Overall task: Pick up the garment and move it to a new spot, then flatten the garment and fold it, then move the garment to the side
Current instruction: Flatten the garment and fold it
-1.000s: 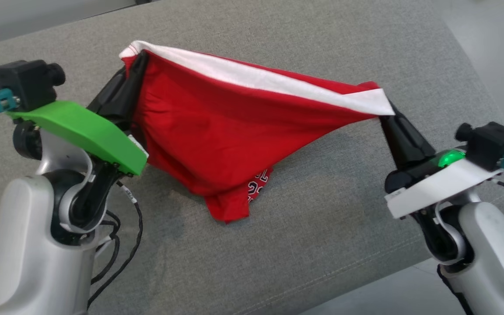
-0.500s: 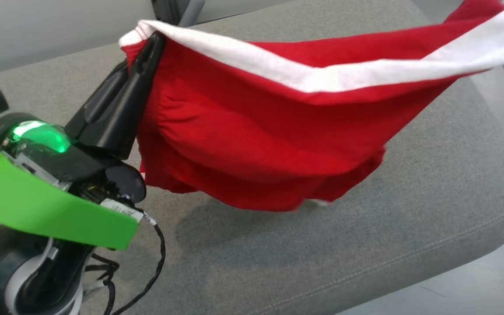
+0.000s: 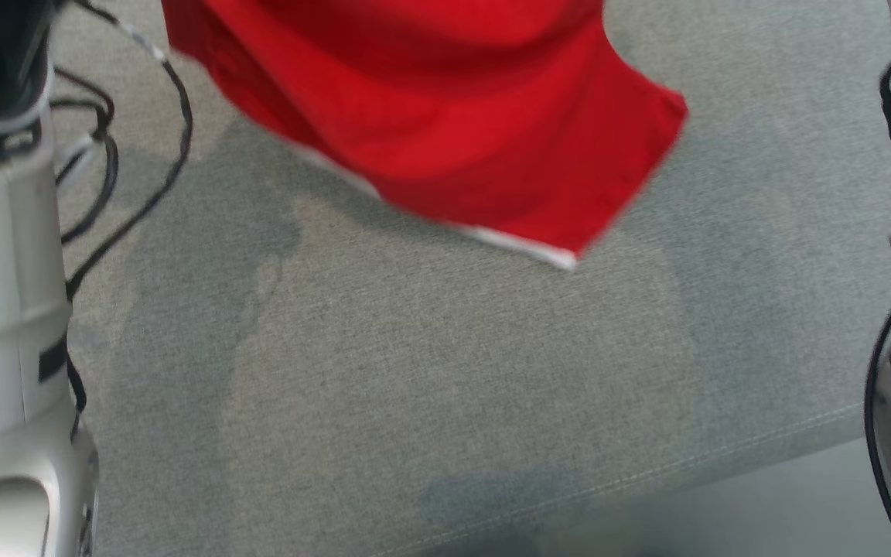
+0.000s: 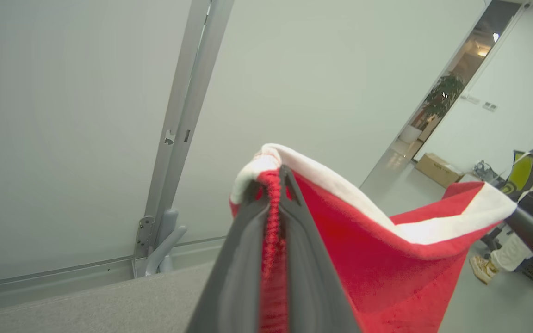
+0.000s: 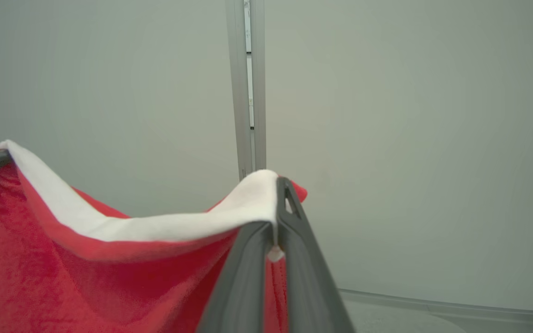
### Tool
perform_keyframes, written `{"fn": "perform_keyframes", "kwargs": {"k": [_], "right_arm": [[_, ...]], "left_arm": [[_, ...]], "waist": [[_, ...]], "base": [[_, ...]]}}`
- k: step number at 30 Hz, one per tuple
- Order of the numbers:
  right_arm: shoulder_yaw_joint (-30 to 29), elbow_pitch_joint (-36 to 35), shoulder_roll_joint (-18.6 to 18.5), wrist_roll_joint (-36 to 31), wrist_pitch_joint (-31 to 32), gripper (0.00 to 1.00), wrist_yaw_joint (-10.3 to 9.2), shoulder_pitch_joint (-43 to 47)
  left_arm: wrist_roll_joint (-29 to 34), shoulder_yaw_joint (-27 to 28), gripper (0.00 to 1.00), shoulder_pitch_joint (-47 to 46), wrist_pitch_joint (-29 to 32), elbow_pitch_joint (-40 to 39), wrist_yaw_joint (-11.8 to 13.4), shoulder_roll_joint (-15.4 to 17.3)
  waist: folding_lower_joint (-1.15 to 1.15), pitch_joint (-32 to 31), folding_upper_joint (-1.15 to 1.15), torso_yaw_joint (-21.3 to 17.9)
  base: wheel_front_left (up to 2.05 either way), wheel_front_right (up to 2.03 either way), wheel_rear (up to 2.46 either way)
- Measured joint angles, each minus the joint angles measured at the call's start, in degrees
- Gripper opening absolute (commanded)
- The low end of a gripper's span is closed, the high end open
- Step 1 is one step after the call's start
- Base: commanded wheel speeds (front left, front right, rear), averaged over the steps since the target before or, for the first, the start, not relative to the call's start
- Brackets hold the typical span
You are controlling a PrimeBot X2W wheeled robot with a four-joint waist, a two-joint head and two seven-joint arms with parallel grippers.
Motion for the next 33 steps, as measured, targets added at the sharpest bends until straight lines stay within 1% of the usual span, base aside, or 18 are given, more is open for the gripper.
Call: {"fn": "perform_keyframes", "kwargs": {"k": [2,3,4,5,7,10,12,13,15,17,21,24,25,26,27,29,31,33], "right_arm": [[-0.73,7.53,3.56,-6.1,-5.44,0.0,0.0,-6.59],[-0.87,10.6,4.44,-9.72,-8.26,0.0,0.01,-10.11],[-2.07,13.67,6.0,-12.54,-12.01,0.0,0.04,-13.65],[-3.09,16.83,7.38,-14.38,-15.19,0.0,0.02,-16.64],[-4.69,22.52,9.09,-18.29,-22.63,0.0,0.04,-20.77],[-5.57,27.04,9.5,-21.24,-31.87,0.0,0.04,-26.18],[-2.85,29.81,9.43,-20.19,-34.93,0.0,0.04,-27.89],[-1.41,31.5,9.48,-19.8,-36.21,0.0,0.04,-26.91],[1.33,34.92,9.82,-20.48,-37.94,0.0,0.05,-21.5],[2.37,37.58,9.76,-20.45,-38.84,0.0,0.04,-15.0],[3.61,37.42,7.83,-19.84,-39.85,0.0,0.04,-4.58],[5.03,30.8,5.87,-18.91,-39.94,0.0,0.05,6.75],[6.3,25.18,3.81,-18.78,-39.96,0.0,0.05,15.12],[6.19,22.58,3.23,-18.29,-39.96,0.0,0.05,19.3],[6.19,22.58,3.23,-18.29,-39.96,0.0,0.05,19.3],[6.01,17.92,1.93,-18.11,-39.95,0.0,0.05,26.88],[5.08,13.55,1.58,-17.93,-39.97,0.0,0.05,32.75],[3.94,9.92,0.88,-18.76,-39.99,0.0,0.05,38.34]], "left_arm": [[0.48,1.02,0.0,-5.86,-3.9,8.17,-0.6,-1.86],[1.4,1.11,0.0,-8.84,-6.44,12.14,-1.19,-2.02],[3.27,0.9,0.0,-12.1,-10.01,15.51,-2.04,-2.11],[4.65,0.8,0.0,-15.14,-13.24,18.51,-3.72,-2.18],[5.24,1.9,0.0,-19.64,-21.49,24.65,-5.67,-3.21],[5.91,2.52,0.0,-24.19,-30.32,30.87,-7.99,-4.1],[7.53,0.36,0.0,-26.64,-34.16,32.81,-9.58,-3.57],[8.18,-1.16,0.0,-26.13,-35.82,33.94,-10.09,-3.14],[8.35,-4.6,0.0,-21.35,-38.97,36.42,-10.43,-2.33],[6.06,-8.43,0.0,-13.32,-40.9,37.58,-10.45,-1.59],[0.24,-15.23,0.0,-2.91,-43.58,35.63,-10.49,1.34],[-2.63,-19.01,0.0,5.96,-45.18,32.5,-10.49,3.52],[-4.5,-19.8,0.0,11.04,-45.6,29.49,-10.49,4.15],[-4.48,-20.74,0.0,13.3,-45.68,27.75,-10.5,5.01],[-4.48,-20.74,0.0,13.3,-45.68,27.75,-10.5,5.01],[-4.97,-18.55,0.0,18.39,-45.79,23.87,-10.54,5.45],[-3.38,-17.24,0.0,23.47,-45.86,19.91,-10.56,6.56],[-2.36,-15.28,0.0,29.58,-45.85,16.9,-10.56,6.49]], "waist": [[0.01,1.81,0.0,0.66],[0.01,2.65,0.0,0.98],[0.01,3.47,0.0,1.34],[0.0,4.18,0.0,1.69],[0.01,5.2,0.0,2.5],[0.01,6.19,0.0,3.65],[-0.01,7.16,0.0,4.16],[-0.01,7.7,0.0,4.3],[0.0,8.7,0.0,4.28],[0.02,8.91,0.0,4.2],[-0.01,9.13,0.0,4.56],[0.0,9.18,0.0,5.15],[-0.01,8.62,0.0,5.45],[0.0,8.2,0.0,5.59],[0.0,8.2,0.0,5.59],[0.0,7.09,0.0,5.84],[-0.01,5.84,0.0,5.96],[-0.01,4.45,0.0,6.03]], "base": [[0.0,0.0,0.0],[0.0,0.0,0.0],[0.0,0.0,0.0],[0.0,0.0,0.0],[0.0,0.0,0.0],[0.0,0.0,0.0],[0.0,0.0,0.0],[0.0,0.0,0.0],[0.0,0.0,0.0],[0.0,0.0,0.0],[0.0,0.0,0.0],[0.0,0.0,0.0],[0.0,0.0,0.0],[0.0,0.0,0.0],[0.0,0.0,0.0],[0.0,0.0,0.0],[0.0,0.0,0.0],[0.0,0.0,0.0]]}}
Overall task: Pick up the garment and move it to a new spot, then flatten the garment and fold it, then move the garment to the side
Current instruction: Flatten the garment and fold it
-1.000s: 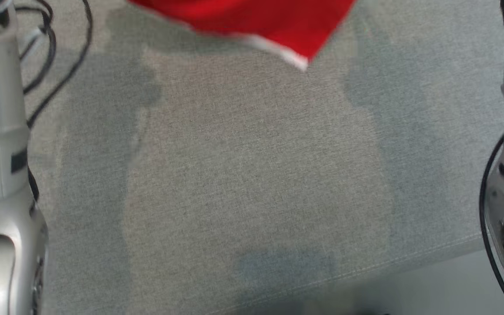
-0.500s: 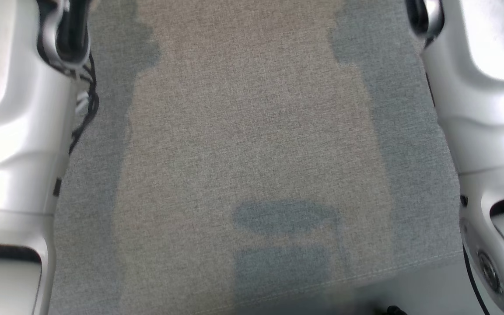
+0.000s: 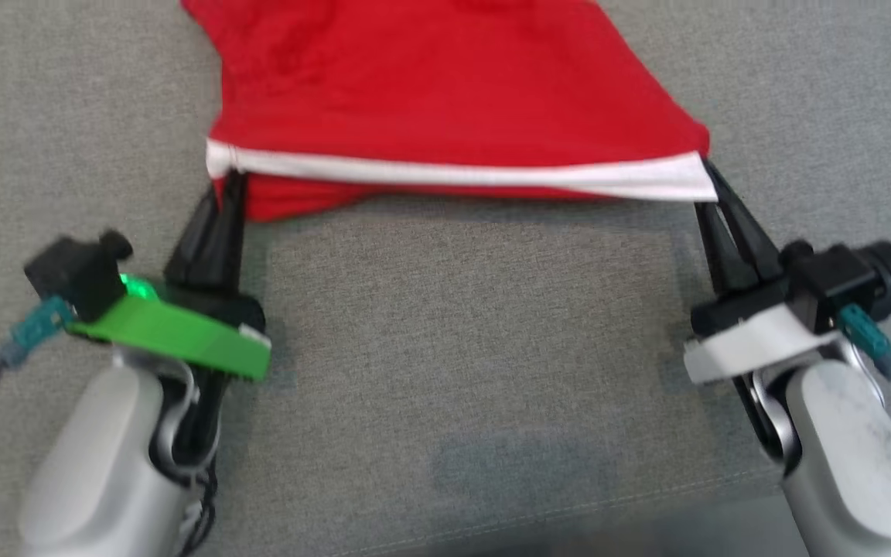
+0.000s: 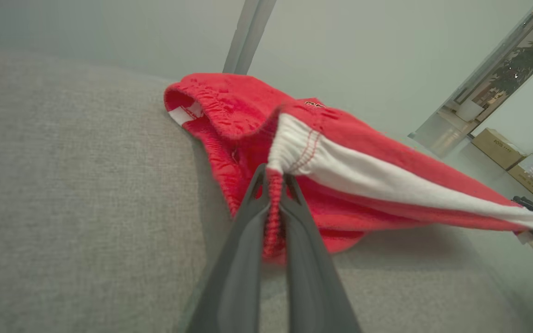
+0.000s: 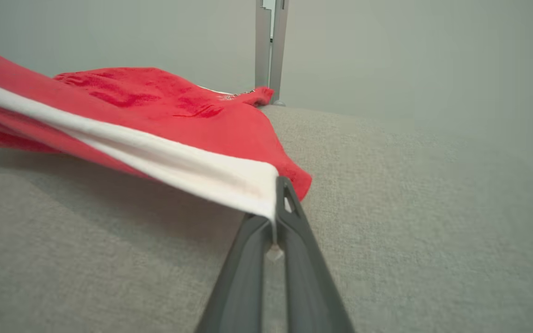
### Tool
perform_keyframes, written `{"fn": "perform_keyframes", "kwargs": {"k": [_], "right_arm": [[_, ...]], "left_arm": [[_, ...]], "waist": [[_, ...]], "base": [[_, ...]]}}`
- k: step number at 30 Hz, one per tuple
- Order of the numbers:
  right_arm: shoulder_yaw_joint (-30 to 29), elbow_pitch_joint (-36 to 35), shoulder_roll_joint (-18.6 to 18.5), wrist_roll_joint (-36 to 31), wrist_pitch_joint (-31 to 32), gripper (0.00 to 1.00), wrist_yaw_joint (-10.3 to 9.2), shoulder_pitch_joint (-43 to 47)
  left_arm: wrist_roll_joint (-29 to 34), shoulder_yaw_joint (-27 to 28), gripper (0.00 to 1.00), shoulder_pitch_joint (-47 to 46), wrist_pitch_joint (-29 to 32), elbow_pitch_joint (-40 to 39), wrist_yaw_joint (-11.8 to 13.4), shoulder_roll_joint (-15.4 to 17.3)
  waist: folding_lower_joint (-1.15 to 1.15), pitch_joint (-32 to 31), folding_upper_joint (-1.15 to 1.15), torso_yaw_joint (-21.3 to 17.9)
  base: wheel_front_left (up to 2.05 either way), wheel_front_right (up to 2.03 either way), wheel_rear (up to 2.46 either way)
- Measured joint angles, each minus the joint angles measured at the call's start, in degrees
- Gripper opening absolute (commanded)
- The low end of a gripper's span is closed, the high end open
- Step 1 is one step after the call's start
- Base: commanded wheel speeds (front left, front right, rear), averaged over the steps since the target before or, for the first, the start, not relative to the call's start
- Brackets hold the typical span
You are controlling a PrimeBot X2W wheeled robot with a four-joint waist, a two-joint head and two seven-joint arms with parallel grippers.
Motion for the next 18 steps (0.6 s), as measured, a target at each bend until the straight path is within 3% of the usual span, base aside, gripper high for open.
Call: {"fn": "perform_keyframes", "kwargs": {"k": [4,12,15,18], "right_arm": [[-1.08,-5.79,-0.82,-1.19,0.0,0.0,0.0,11.59],[-6.82,-20.33,-2.94,-1.54,1.11,0.0,0.07,37.34],[-7.84,-25.1,-2.03,-0.29,3.81,0.0,0.02,38.59],[-4.58,-23.75,-5.15,2.8,9.09,0.0,0.01,31.38]], "left_arm": [[1.51,0.87,0.0,13.29,0.0,-5.75,1.87,-1.26],[1.7,0.25,0.0,37.18,1.58,-22.19,12.04,-3.25],[0.13,0.0,0.0,39.21,3.8,-27.53,13.71,-3.3],[-1.01,-0.83,0.0,36.6,6.69,-28.37,14.45,-4.45]], "waist": [[0.0,-3.32,0.0,0.08],[-0.01,-10.2,0.0,1.15],[0.0,-11.2,0.0,2.5],[-0.01,-11.25,0.0,4.47]], "base": [[0.0,0.0,0.0],[0.0,0.0,0.0],[0.0,0.0,0.0],[0.0,0.0,0.0]]}}
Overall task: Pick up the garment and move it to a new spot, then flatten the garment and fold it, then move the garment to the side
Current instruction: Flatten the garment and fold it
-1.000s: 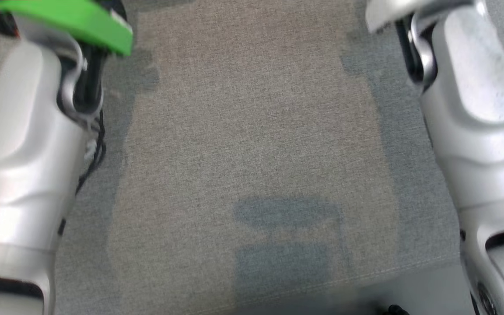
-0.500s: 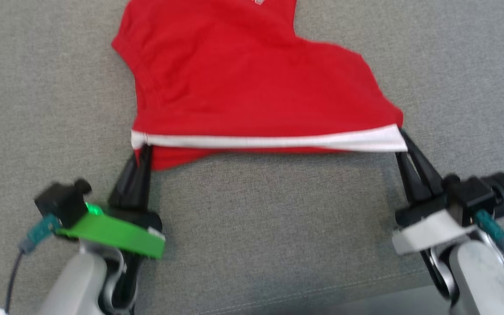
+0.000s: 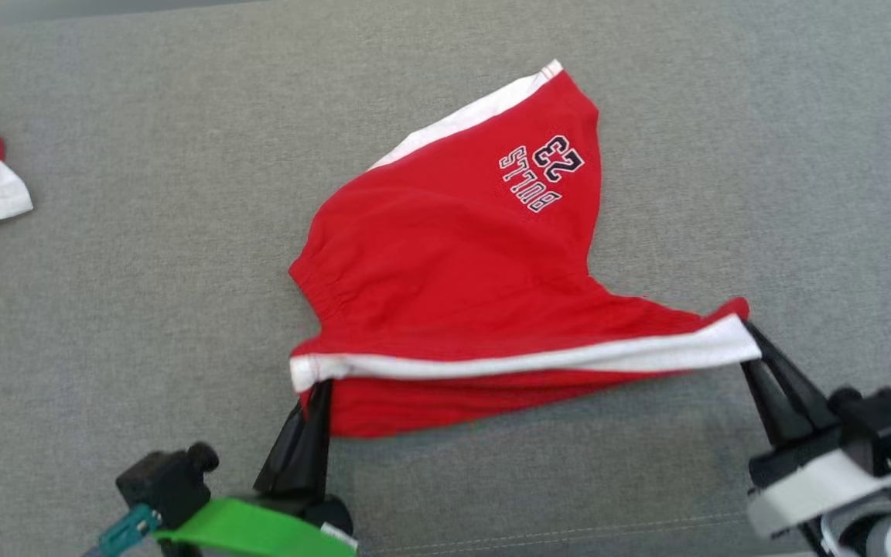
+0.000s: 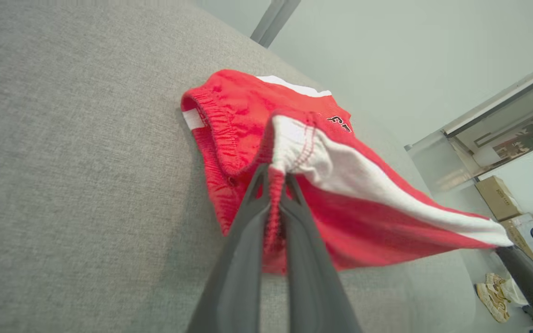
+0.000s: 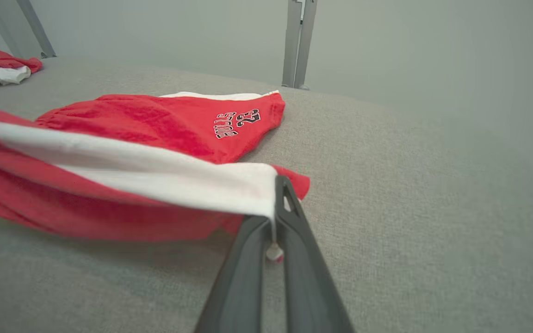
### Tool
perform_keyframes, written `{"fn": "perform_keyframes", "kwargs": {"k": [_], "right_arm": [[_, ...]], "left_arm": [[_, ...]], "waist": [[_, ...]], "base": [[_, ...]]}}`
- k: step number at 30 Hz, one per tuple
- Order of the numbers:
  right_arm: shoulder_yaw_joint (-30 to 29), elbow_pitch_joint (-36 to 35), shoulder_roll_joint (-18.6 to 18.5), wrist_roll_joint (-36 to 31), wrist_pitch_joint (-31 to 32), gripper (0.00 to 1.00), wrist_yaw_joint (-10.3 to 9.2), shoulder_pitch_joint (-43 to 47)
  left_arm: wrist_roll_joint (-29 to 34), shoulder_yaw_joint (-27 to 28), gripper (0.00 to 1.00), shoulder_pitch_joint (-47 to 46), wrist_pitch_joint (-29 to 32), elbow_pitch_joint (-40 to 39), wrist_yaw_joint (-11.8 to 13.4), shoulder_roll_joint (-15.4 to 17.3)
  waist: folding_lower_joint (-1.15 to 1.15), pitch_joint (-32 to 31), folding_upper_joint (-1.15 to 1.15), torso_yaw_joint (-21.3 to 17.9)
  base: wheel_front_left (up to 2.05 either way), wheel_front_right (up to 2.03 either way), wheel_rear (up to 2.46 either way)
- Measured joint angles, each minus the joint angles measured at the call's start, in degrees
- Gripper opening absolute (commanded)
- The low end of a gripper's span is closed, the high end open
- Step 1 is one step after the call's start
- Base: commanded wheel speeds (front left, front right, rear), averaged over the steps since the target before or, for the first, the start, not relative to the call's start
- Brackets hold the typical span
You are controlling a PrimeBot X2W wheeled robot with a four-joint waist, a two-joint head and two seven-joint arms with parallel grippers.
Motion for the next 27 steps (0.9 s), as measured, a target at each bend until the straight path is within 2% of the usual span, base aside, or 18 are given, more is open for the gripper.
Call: {"fn": "perform_keyframes", "kwargs": {"k": [2,4,5,7,8,12,20,27], "right_arm": [[2.04,1.74,-3.78,0.12,2.96,0.0,0.01,-6.07],[2.64,4.2,-5.7,2.11,5.43,0.0,-0.08,-12.84],[4.36,5.61,-8.13,2.03,6.73,0.0,0.03,-16.33],[5.11,8.37,-9.44,5.15,8.59,0.0,-0.09,-23.01],[6.84,9.93,-11.43,5.03,9.81,0.0,0.0,-26.29],[11.93,16.02,-15.23,6.97,12.78,0.0,0.0,-38.0],[22.63,27.64,-16.39,11.73,16.02,0.0,-0.01,-54.66],[30.02,35.02,-15.95,15.32,16.86,0.0,-0.01,-63.68]], "left_arm": [[0.12,-0.42,0.0,-4.31,1.6,0.68,0.0,-0.97],[-0.19,-0.03,0.0,-9.16,2.63,1.92,0.11,-2.43],[-0.27,0.05,0.0,-11.66,3.09,2.67,0.32,-3.3],[-0.27,0.2,0.0,-16.78,4.0,5.11,0.56,-4.76],[-0.19,0.3,0.0,-19.48,4.33,6.68,0.7,-5.43],[1.58,1.08,0.0,-28.79,4.15,12.96,1.89,-7.28],[2.11,-0.16,0.0,-39.34,4.1,23.59,2.01,-9.53],[1.61,-0.41,0.0,-41.32,2.7,27.43,2.12,-10.28]], "waist": [[0.0,0.69,0.0,0.85],[0.0,1.87,0.0,1.62],[0.0,2.62,0.0,2.02],[0.0,4.23,0.0,2.92],[0.0,5.06,0.0,3.45],[0.0,8.23,0.0,5.6],[0.0,13.03,0.0,9.32],[0.01,14.54,0.0,10.44]], "base": [[0.0,0.0,0.0],[0.0,0.0,0.0],[0.0,0.0,0.0],[0.0,0.0,0.0],[0.0,0.0,0.0],[0.0,0.0,0.0],[0.0,0.0,0.0],[0.0,0.0,0.0]]}}
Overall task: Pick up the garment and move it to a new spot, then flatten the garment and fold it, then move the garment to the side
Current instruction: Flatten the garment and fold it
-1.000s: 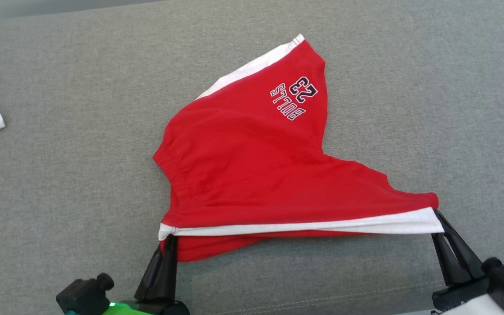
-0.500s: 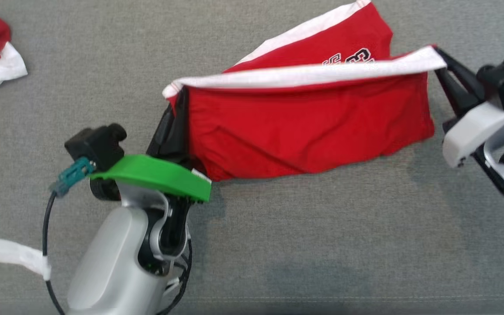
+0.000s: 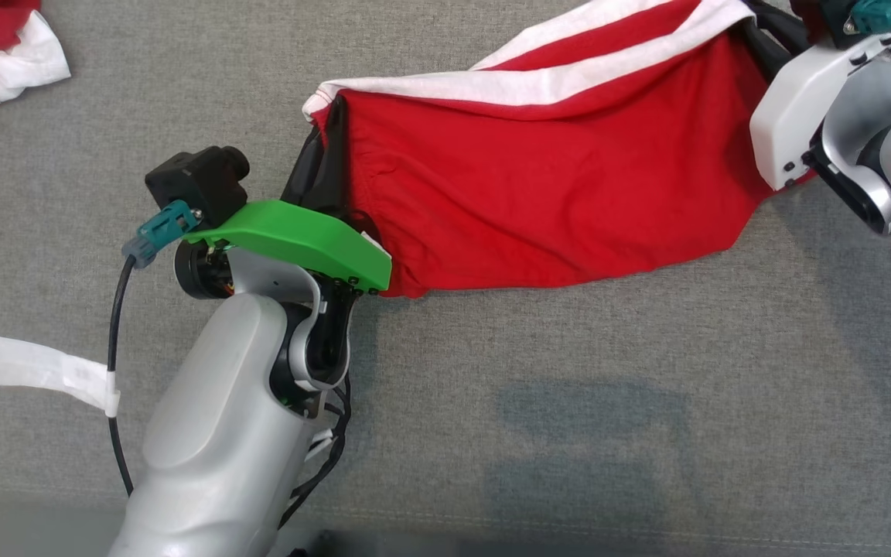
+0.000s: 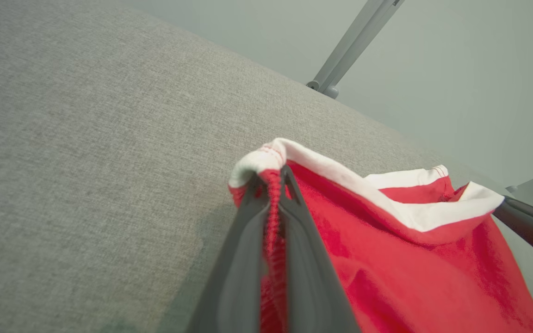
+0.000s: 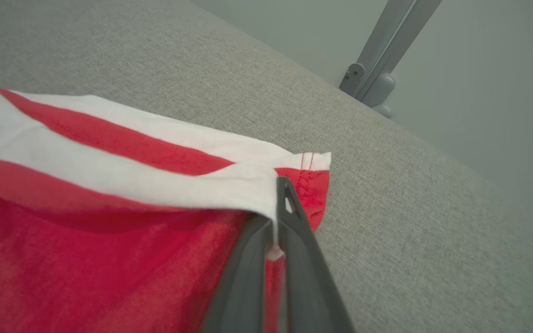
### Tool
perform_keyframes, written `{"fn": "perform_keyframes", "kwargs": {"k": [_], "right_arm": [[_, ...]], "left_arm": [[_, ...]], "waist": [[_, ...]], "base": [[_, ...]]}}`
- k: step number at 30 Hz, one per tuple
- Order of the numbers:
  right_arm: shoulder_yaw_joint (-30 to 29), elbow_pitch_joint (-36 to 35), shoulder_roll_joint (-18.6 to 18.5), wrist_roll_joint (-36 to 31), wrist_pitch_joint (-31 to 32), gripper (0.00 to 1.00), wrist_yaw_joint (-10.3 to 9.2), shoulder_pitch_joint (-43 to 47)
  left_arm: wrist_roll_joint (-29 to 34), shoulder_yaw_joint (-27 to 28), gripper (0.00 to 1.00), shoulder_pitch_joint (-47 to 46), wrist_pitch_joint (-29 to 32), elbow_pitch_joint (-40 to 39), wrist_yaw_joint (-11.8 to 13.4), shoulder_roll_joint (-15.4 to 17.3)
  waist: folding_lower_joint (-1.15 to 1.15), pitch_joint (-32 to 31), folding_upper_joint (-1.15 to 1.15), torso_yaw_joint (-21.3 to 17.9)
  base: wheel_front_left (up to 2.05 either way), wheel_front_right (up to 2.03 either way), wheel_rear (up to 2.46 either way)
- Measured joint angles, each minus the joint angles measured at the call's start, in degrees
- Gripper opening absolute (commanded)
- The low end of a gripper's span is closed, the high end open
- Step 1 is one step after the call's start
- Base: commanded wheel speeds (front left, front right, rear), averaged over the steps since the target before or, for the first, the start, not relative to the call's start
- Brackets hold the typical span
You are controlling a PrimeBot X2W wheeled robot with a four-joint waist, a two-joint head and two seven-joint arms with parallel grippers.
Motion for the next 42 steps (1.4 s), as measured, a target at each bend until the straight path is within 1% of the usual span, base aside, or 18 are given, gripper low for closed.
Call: {"fn": "perform_keyframes", "kwargs": {"k": [10,16,17,18,19,20,21,22,23,24,25,29,33,36,38,40,41,42], "right_arm": [[3.26,7.88,-0.1,2.79,-0.35,0.0,0.0,-5.95],[7.83,10.14,0.1,3.09,0.11,0.0,0.0,-8.37],[8.43,10.39,0.22,3.12,0.11,0.27,0.0,-9.05],[9.17,10.56,0.34,3.1,0.07,0.69,0.0,-9.77],[9.93,10.87,0.52,3.07,0.05,1.0,0.0,-10.5],[10.24,11.27,0.71,3.11,0.02,1.0,0.0,-11.1],[10.33,11.71,0.88,3.22,-0.27,1.0,0.0,-11.62],[10.23,12.09,1.12,3.45,-0.51,1.0,0.0,-11.98],[9.68,12.72,1.59,4.38,-0.66,1.0,-0.01,-12.01],[9.94,12.88,1.83,5.09,-0.56,1.0,-0.01,-11.95],[10.59,12.68,1.91,5.47,-0.21,1.0,0.0,-11.79],[11.55,10.2,1.05,9.04,1.64,1.0,0.0,-10.74],[10.87,7.14,-1.58,12.84,3.81,1.0,0.0,-8.63],[7.69,5.17,-3.3,15.6,4.48,1.0,-0.01,-6.96],[6.27,4.72,-3.5,16.38,4.59,1.0,0.0,-6.11],[2.75,4.77,-3.39,17.4,4.57,1.0,0.0,-4.55],[-0.49,6.05,-2.81,17.42,5.21,1.0,-0.04,-2.8],[-1.69,6.78,-2.27,16.95,5.69,1.0,-0.05,-1.72]], "left_arm": [[-0.44,0.29,0.0,0.01,-1.08,1.85,0.42,-0.05],[-0.13,-0.36,0.0,0.4,-0.53,2.22,0.7,0.42],[-0.1,-0.45,0.0,0.57,-0.48,2.2,0.88,0.53],[-0.09,-0.38,0.0,0.75,-0.4,2.12,0.97,0.66],[-0.09,-0.37,0.0,0.85,-0.21,2.04,1.26,0.82],[-0.02,-0.36,0.02,0.92,-0.15,1.96,1.49,1.03],[0.09,-0.24,0.22,1.04,-0.29,1.77,1.96,1.21],[0.16,-0.04,0.47,1.2,-0.54,1.66,2.03,1.47],[0.26,0.03,0.66,1.45,-0.59,1.47,2.32,1.75],[0.32,0.05,0.98,1.86,-0.75,1.25,2.53,2.08],[0.38,0.18,1.0,2.43,-0.81,1.07,2.71,2.44],[0.44,0.78,1.0,5.53,-0.94,-0.43,3.66,4.2],[0.47,0.97,1.0,9.27,-0.68,-2.74,4.63,6.13],[1.57,0.75,1.0,11.78,-1.38,-6.08,5.41,7.69],[2.64,0.67,1.0,12.54,-2.43,-7.73,5.47,8.34],[4.58,0.03,1.0,13.52,-4.22,-11.0,5.59,9.69],[7.06,-0.49,1.0,14.84,-5.63,-13.28,6.67,10.44],[7.9,-0.99,1.0,15.56,-6.13,-14.34,7.05,10.77]], "waist": [[0.0,0.13,0.0,-0.18],[0.0,0.18,0.0,-0.16],[0.0,0.21,0.0,-0.29],[0.0,0.25,0.0,-0.43],[0.0,0.31,0.0,-0.61],[0.0,0.39,0.0,-0.8],[0.0,0.45,0.0,-0.98],[0.0,0.45,0.0,-1.19],[0.0,0.38,0.0,-1.42],[0.0,0.2,0.0,-1.66],[0.0,-0.08,0.0,-1.88],[0.0,-1.53,0.0,-3.09],[0.0,-3.55,0.0,-4.42],[0.0,-5.33,0.0,-5.19],[0.0,-5.94,0.0,-5.4],[0.0,-6.98,0.0,-5.75],[0.0,-7.8,0.0,-5.93],[0.0,-8.05,0.0,-5.89]], "base": [[0.0,0.0,0.0],[0.0,0.0,0.0],[0.0,0.0,0.0],[0.0,0.0,0.0],[0.0,0.0,0.0],[0.0,0.0,0.0],[0.0,0.0,0.0],[0.0,0.0,0.0],[0.0,0.0,0.0],[0.0,0.0,0.0],[0.0,0.0,0.0],[0.0,0.0,0.0],[0.0,0.0,0.0],[0.0,0.0,0.0],[0.0,0.0,0.0],[0.0,0.0,0.0],[0.0,0.0,0.0],[0.0,0.0,0.0]]}}
